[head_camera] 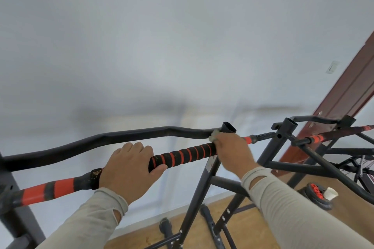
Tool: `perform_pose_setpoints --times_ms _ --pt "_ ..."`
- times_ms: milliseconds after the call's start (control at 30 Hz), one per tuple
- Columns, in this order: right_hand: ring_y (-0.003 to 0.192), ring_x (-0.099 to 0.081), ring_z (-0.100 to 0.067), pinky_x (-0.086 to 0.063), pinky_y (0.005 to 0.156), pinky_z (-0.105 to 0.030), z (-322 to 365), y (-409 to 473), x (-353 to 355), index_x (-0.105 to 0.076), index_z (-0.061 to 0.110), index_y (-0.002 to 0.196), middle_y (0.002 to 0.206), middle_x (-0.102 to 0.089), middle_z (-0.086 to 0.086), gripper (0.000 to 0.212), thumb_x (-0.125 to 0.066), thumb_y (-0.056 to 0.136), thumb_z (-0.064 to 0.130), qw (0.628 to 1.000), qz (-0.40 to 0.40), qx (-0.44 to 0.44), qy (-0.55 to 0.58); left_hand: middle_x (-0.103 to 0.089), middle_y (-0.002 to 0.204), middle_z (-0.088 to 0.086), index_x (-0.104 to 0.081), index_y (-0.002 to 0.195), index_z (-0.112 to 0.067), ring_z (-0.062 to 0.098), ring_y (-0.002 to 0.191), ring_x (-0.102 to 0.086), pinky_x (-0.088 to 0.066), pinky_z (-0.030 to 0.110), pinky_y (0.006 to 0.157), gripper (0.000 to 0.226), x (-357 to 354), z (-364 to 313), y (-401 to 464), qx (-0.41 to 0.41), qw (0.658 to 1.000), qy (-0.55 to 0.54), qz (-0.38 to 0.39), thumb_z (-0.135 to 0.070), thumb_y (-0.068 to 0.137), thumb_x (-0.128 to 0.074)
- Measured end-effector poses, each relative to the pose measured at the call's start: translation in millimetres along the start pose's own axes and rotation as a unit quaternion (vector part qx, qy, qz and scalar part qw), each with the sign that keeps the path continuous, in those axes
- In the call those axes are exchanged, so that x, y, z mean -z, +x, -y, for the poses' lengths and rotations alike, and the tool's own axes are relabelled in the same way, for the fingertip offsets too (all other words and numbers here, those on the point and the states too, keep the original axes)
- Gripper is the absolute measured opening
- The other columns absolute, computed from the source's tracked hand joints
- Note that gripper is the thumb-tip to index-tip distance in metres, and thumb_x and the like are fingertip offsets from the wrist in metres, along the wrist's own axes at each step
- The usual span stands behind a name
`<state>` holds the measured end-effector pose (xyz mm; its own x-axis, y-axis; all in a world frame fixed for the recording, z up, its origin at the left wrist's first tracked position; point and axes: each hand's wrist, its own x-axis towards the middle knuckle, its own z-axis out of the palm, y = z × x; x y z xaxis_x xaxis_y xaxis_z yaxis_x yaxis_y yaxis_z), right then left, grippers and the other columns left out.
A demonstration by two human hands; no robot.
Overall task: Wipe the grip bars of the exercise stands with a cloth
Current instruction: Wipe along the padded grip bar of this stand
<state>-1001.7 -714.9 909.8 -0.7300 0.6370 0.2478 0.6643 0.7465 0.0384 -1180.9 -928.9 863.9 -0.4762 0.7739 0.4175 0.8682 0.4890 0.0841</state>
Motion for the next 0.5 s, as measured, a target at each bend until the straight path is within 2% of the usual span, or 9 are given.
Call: perform_pose_setpoints --times_ms 100,200,233,267,333,367,433,500 --pt "0.085 -0.066 -0.024 -0.056 0.079 -0.040 56 -17 -7 -0.069 0.019 0.097 0.086 -0.071 0.001 0.021 -0.053 0.095 0.007 0.994 -0.041 0.025 0.098 -0.052 0.079 -0.011 -0.057 0.090 -0.032 0.012 0.075 -0.050 -0.048 0.028 0.073 0.048 -2 1 0 -0.004 1.000 0.002 -0.006 -0.077 0.085 -0.040" --pt "0.084 -0.062 -0.017 -0.051 0.083 -0.036 100 -34 -10 -0.069 0.022 0.095 0.085 -0.070 0.006 0.029 -0.043 0.106 0.030 0.971 -0.056 0.072 0.219 -0.051 0.077 -0.013 -0.055 0.087 -0.034 0.012 0.073 -0.049 -0.048 0.028 0.072 0.046 -3 1 0 -0.007 1.000 0.008 -0.007 -0.077 0.084 -0.039" --pt "0.087 -0.061 -0.014 -0.051 0.086 -0.034 101 -35 -12 -0.068 0.025 0.099 0.089 -0.070 0.008 0.032 -0.039 0.108 0.035 0.969 -0.049 0.098 0.223 -0.051 0.076 -0.013 -0.055 0.086 -0.034 0.012 0.073 -0.049 -0.047 0.028 0.071 0.046 -3 1 0 -0.008 1.000 0.007 -0.009 -0.077 0.084 -0.039" --pt "0.091 -0.062 -0.014 -0.051 0.089 -0.034 96 -32 -12 -0.066 0.026 0.104 0.093 -0.070 0.009 0.029 -0.040 0.107 0.035 0.970 -0.039 0.127 0.205 -0.051 0.075 -0.013 -0.056 0.085 -0.034 0.012 0.072 -0.049 -0.047 0.028 0.070 0.045 -3 1 1 -0.009 1.000 0.005 -0.012 -0.077 0.084 -0.040" --pt "0.094 -0.063 -0.014 -0.055 0.087 -0.034 68 -22 -7 -0.063 0.028 0.115 0.099 -0.069 0.009 0.018 -0.054 0.100 0.021 0.978 -0.015 0.166 0.126 -0.050 0.074 -0.012 -0.056 0.084 -0.034 0.012 0.071 -0.048 -0.046 0.028 0.069 0.045 -2 1 1 -0.010 1.000 0.001 -0.013 -0.076 0.084 -0.042" --pt "0.091 -0.064 -0.015 -0.056 0.080 -0.033 51 -15 -2 -0.059 0.030 0.116 0.096 -0.066 0.010 0.029 -0.059 0.094 0.011 0.983 -0.004 0.172 0.061 -0.050 0.074 -0.012 -0.056 0.085 -0.034 0.012 0.071 -0.048 -0.046 0.028 0.069 0.044 -2 1 0 -0.009 1.000 0.000 -0.011 -0.076 0.084 -0.043" --pt "0.083 -0.062 -0.016 -0.049 0.068 -0.030 12 -5 12 -0.054 0.034 0.106 0.085 -0.056 0.011 0.036 -0.055 0.089 0.002 0.992 0.029 0.119 -0.021 -0.050 0.073 -0.012 -0.056 0.084 -0.033 0.012 0.070 -0.048 -0.046 0.028 0.069 0.044 -2 1 0 -0.011 1.000 -0.002 -0.014 -0.075 0.084 -0.044" --pt "0.082 -0.063 -0.017 -0.044 0.065 -0.030 -22 6 15 -0.057 0.038 0.103 0.079 -0.051 0.013 0.033 -0.052 0.091 0.007 0.996 0.028 0.054 -0.068 -0.050 0.073 -0.011 -0.056 0.084 -0.032 0.012 0.069 -0.048 -0.047 0.029 0.068 0.045 -2 0 0 -0.013 1.000 -0.002 -0.015 -0.075 0.084 -0.045"
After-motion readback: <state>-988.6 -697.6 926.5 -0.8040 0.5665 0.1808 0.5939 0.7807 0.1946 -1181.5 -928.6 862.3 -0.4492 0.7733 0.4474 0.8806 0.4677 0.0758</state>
